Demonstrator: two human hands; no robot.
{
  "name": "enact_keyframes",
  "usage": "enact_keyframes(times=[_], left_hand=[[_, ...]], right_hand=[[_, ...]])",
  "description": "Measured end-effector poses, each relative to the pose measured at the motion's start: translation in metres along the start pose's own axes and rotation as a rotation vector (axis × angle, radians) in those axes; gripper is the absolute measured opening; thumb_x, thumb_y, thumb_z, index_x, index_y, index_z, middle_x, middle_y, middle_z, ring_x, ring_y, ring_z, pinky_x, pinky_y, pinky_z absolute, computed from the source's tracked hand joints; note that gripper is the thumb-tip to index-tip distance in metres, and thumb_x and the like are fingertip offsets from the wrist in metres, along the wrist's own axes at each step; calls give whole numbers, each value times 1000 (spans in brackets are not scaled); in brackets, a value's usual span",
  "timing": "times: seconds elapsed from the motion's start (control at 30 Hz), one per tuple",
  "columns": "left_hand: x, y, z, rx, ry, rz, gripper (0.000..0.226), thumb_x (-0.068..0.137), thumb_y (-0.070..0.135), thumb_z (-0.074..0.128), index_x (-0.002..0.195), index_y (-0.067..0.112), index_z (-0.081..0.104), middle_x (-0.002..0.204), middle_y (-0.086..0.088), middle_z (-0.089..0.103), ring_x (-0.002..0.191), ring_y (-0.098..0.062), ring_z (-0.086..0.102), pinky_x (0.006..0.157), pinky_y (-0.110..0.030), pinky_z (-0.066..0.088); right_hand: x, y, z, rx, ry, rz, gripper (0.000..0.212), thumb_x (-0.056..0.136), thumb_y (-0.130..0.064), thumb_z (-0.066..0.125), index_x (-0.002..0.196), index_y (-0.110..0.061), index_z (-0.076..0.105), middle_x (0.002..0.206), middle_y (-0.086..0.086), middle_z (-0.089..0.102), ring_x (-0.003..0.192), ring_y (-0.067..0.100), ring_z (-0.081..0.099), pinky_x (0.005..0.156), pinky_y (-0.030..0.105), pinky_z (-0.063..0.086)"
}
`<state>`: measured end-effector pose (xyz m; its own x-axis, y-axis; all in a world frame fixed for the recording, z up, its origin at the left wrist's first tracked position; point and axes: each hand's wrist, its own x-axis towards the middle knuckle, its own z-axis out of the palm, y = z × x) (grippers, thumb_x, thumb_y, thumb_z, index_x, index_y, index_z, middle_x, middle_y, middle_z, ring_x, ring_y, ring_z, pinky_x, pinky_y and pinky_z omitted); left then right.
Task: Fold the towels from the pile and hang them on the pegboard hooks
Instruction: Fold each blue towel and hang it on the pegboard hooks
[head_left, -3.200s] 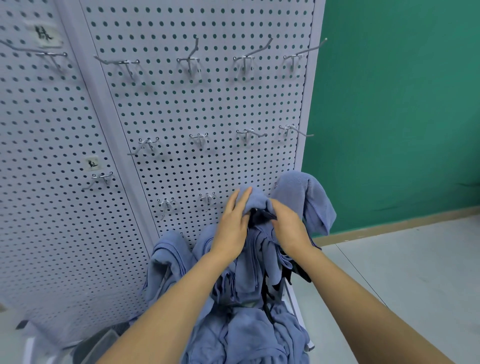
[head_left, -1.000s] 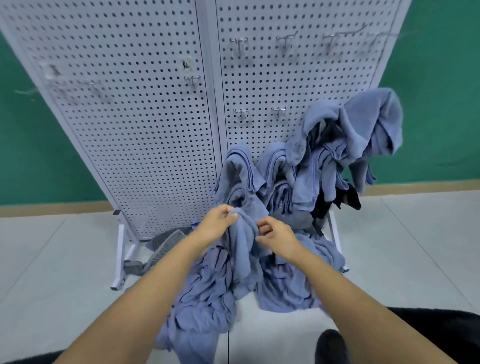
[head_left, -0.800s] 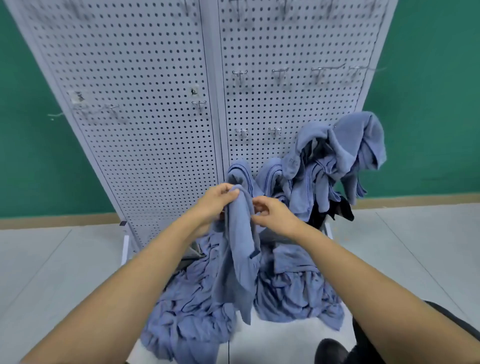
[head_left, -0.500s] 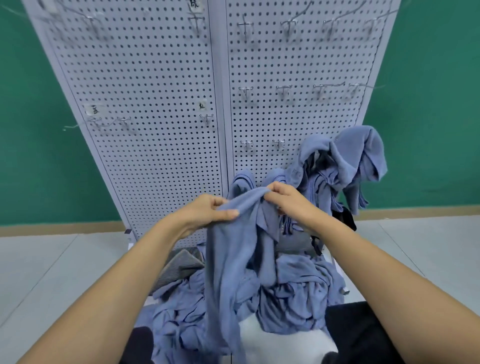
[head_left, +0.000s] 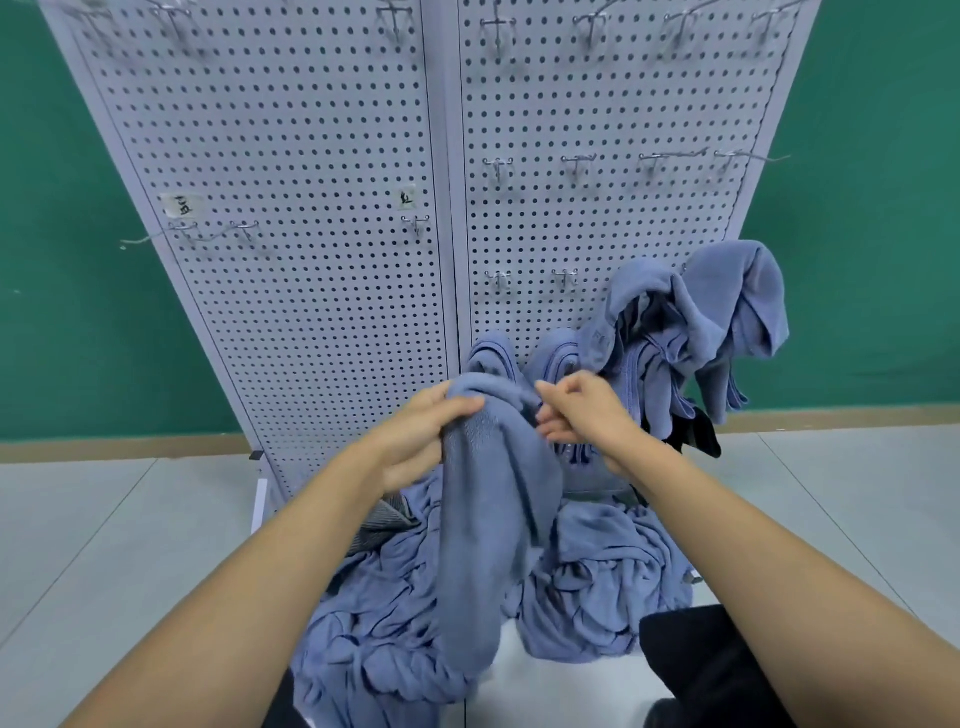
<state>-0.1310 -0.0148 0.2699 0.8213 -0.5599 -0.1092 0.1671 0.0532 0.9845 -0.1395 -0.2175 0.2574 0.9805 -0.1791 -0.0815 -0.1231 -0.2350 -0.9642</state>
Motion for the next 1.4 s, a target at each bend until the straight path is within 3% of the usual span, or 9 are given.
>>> enact_keyframes(times=[0.13, 0.27, 0.47, 0.57, 0.7, 0.9, 1.13, 1.27, 1.4], left_hand=[[1, 4, 4, -245, 61, 51, 33, 93, 8, 52, 125, -1, 54, 120, -19, 63, 109, -26, 62, 97, -37, 49], [1, 7, 1, -257, 64, 86, 43, 92, 12, 58, 131, -4, 48, 131, -23, 55, 123, -31, 54, 106, -43, 40], [-10, 3, -2, -182, 175, 5, 37, 90, 23, 61, 122, 5, 59, 93, -5, 66, 82, -16, 59, 73, -30, 48], [-13, -2, -4, -187, 218, -32, 31, 93, 22, 57, 121, 8, 60, 64, 8, 60, 72, -13, 51, 71, -30, 45], [-18, -4, -2, -222, 203, -57, 20, 94, 26, 55, 104, 12, 64, 80, 0, 57, 80, -16, 51, 76, -34, 49], [-25, -2, -2, -114, 242, -46, 17, 95, 20, 54, 100, 10, 67, 99, -6, 68, 93, -22, 64, 92, -43, 52], [-29, -24, -11, 384, 106, -404, 47, 92, 52, 50, 112, 12, 65, 115, -6, 66, 102, -21, 61, 95, -37, 50], [-35, -19, 8, 200, -112, -344, 54, 88, 68, 36, 119, 30, 58, 120, 6, 64, 101, -9, 61, 88, -29, 48], [-30, -16, 14, -64, 25, -120, 51, 82, 61, 47, 124, 32, 54, 111, 7, 69, 101, -12, 65, 87, -34, 51]], right_hand=[[-6, 13, 5, -165, -258, 241, 72, 79, -79, 42, 101, -14, 66, 102, 7, 69, 86, 15, 59, 74, 27, 45], [-13, 3, 5, 203, -408, 202, 46, 93, -52, 51, 115, -16, 68, 113, 2, 71, 110, 16, 63, 99, 36, 47], [-17, -10, 2, 202, -142, 33, 16, 96, -25, 56, 82, -17, 59, 83, -1, 65, 72, 5, 59, 65, 16, 47], [-15, -17, 1, 225, -111, 78, 25, 91, -36, 62, 91, -13, 69, 94, 4, 71, 92, 17, 63, 81, 27, 50], [-23, -21, 12, 128, -368, 161, 61, 73, -53, 73, 111, -6, 69, 107, 11, 72, 102, 19, 67, 94, 35, 51], [-19, -18, 23, 57, -220, -30, 10, 85, -15, 68, 95, -10, 68, 91, 6, 72, 85, 17, 66, 76, 27, 53], [-26, -32, 13, 498, -467, -66, 25, 93, -6, 52, 117, -6, 59, 113, 18, 62, 102, 26, 60, 97, 40, 46], [-30, -32, 15, 432, -545, -58, 28, 92, -12, 58, 120, -9, 57, 108, 11, 67, 97, 22, 65, 88, 33, 53], [-29, -32, 14, 271, -435, -65, 46, 75, -23, 75, 114, -3, 64, 114, 18, 68, 103, 27, 66, 95, 39, 51]])
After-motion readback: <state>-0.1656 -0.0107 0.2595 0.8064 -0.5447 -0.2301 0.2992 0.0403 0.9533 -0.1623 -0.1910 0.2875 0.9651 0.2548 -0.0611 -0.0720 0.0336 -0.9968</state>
